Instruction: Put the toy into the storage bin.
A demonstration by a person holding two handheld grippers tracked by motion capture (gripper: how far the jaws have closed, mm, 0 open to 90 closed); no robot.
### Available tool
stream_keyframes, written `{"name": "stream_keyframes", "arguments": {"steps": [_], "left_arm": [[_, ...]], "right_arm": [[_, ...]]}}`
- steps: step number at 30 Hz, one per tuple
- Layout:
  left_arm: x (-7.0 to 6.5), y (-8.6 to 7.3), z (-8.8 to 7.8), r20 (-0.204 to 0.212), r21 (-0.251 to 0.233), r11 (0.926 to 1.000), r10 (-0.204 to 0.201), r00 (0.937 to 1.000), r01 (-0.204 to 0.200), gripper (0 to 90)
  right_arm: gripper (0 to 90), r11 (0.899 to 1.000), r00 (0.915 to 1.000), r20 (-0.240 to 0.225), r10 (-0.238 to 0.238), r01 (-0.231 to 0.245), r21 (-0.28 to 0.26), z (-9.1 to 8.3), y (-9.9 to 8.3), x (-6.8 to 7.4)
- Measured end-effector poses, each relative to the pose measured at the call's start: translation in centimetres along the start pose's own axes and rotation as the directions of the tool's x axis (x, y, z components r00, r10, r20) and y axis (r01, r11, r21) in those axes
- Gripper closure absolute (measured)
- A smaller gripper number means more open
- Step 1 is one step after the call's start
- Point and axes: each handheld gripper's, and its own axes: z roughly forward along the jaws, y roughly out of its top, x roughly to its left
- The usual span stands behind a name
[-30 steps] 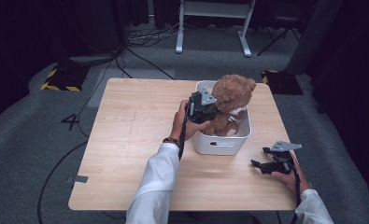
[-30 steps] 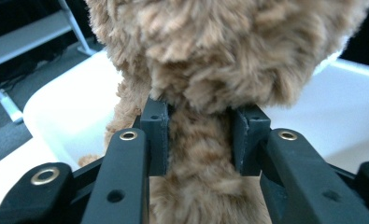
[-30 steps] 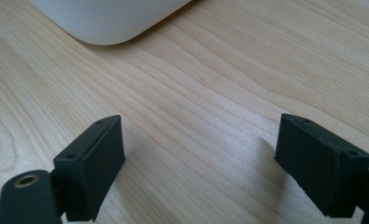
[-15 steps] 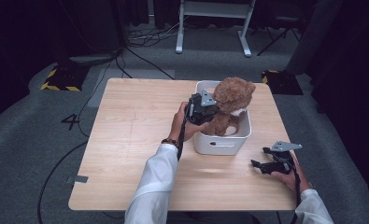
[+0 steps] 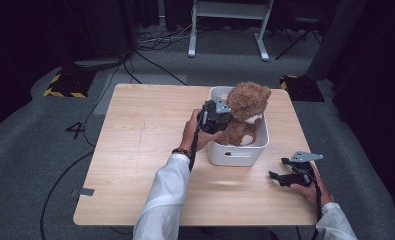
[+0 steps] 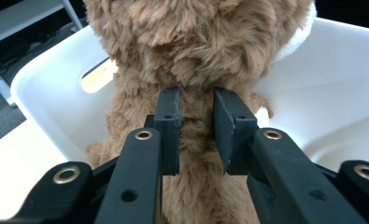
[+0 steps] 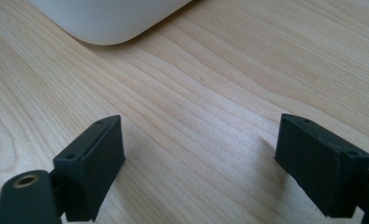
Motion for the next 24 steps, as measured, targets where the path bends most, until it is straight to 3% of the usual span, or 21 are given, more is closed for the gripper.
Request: {"name": "stream_keyframes", "arguments": {"steps": [8, 24], "left_arm": [[0.02, -0.23, 0.35, 0.005, 0.021, 0.9998, -0.005, 1.0000, 0.005, 72.1], [0.71, -0.15, -0.33, -0.027, 0.029, 0.9991, -0.031, 0.9992, 0.032, 57.5]], "right_arm": [[15.3, 1.000, 1.0000, 0.000, 0.000, 0.000, 0.000, 0.00, 0.00, 0.00], [15.3, 1.000, 1.0000, 0.000, 0.000, 0.000, 0.000, 0.00, 0.00, 0.00]]}}
